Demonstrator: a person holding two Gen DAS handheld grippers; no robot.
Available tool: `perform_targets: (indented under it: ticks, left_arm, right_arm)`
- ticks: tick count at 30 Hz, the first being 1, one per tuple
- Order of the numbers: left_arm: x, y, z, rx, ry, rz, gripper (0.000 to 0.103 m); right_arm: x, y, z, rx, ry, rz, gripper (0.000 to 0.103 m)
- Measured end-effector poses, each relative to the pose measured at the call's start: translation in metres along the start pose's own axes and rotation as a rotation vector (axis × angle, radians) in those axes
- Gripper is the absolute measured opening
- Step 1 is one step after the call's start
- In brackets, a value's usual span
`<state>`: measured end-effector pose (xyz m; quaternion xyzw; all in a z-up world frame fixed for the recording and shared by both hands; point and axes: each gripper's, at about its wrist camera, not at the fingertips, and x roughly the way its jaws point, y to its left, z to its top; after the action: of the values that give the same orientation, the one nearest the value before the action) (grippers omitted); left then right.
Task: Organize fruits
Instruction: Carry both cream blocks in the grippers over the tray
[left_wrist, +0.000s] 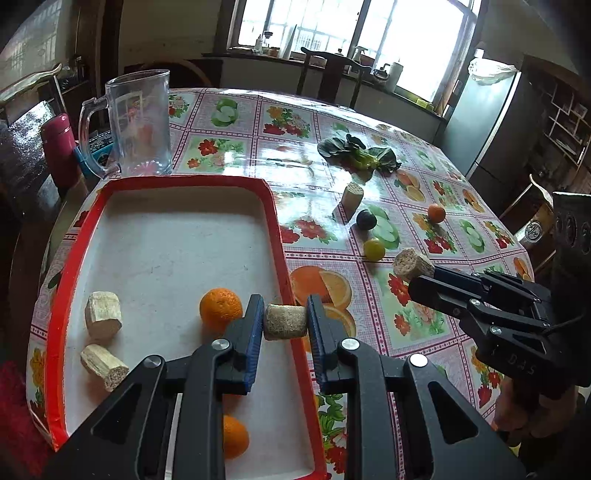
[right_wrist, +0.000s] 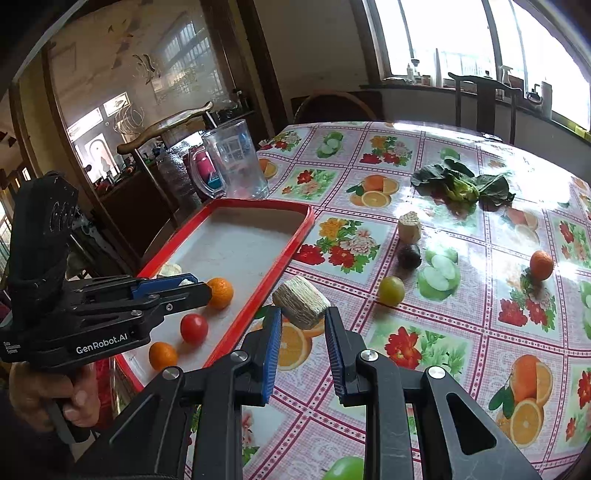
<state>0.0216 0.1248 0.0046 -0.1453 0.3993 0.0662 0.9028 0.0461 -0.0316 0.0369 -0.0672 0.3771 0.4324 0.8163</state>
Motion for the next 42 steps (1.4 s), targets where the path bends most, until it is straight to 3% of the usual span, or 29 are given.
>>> perform_targets:
  ticks: [42]
  left_arm:
    - [-0.004, 0.096, 0.000, -0.124, -0.006, 0.081, 0.021]
  right_arm:
    - [0.075, 0.066, 0.029, -0.090, 0.088, 0.084, 0.024]
